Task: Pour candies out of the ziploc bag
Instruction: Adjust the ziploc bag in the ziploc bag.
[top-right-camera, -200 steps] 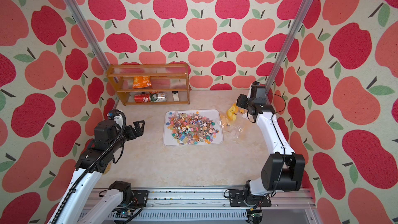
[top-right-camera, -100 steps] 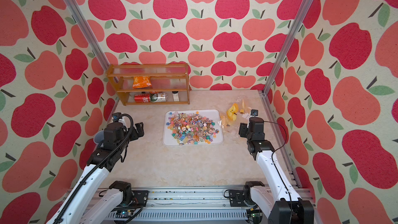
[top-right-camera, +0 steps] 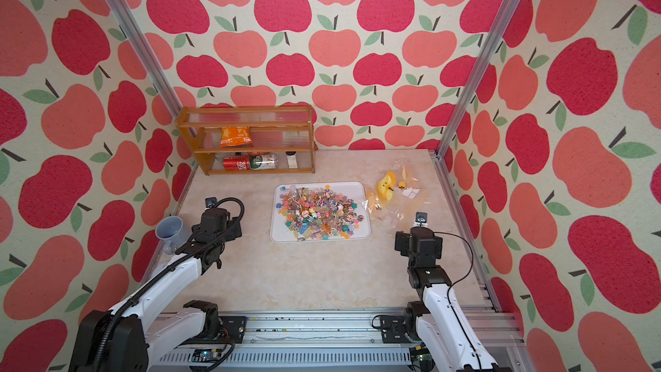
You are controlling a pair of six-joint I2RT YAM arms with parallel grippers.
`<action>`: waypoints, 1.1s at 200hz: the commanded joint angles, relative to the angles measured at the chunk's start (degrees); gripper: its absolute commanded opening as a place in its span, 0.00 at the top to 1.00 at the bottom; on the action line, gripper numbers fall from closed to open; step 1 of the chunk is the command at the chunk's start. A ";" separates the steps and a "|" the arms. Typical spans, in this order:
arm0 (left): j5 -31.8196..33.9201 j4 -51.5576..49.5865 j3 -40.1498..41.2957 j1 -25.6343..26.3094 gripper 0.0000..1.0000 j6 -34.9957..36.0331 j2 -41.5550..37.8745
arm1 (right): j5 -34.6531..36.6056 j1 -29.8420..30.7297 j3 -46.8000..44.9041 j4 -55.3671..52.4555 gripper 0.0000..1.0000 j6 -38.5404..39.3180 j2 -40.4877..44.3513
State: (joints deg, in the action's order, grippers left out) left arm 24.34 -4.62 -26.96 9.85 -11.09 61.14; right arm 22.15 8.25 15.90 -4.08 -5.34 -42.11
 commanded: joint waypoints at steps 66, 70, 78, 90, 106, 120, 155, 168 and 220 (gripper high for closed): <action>4.49 -0.04 8.64 0.19 0.01 -1.92 -14.83 | 2.85 1.93 -0.86 -1.05 0.01 0.54 2.81; 4.41 -0.04 8.80 0.20 0.01 -1.85 -15.32 | 3.25 1.90 -0.92 -0.77 0.01 0.43 2.62; 4.32 0.02 8.94 0.22 0.01 -1.78 -15.76 | 3.81 1.92 -0.98 -0.05 0.01 0.33 2.20; 4.25 0.35 8.87 0.18 0.00 -1.59 -15.26 | 3.54 1.88 -0.88 1.45 0.01 0.80 1.02; 4.23 1.97 8.77 0.19 0.00 -0.96 -14.03 | 3.29 1.91 -0.63 3.47 0.01 1.11 -1.08; 4.13 3.58 8.94 0.24 0.01 -0.39 -13.37 | 4.15 1.89 -0.73 5.67 0.01 1.29 -2.54; 3.44 4.36 8.94 0.00 0.01 0.01 -13.16 | 6.26 1.83 -2.57 12.89 0.01 2.15 -3.41; 3.23 4.42 8.94 0.00 0.01 0.10 -13.33 | 6.02 1.90 -1.84 13.29 0.01 2.41 -5.30; 3.40 7.18 8.94 -0.06 0.01 0.71 -11.75 | 3.79 1.87 -1.67 15.47 0.01 3.46 -7.25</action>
State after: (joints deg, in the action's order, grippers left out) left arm 27.62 -0.10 -18.70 9.89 -11.86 48.10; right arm 26.30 9.87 14.06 8.60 -3.07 -48.99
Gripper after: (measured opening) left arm 0.994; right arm 0.992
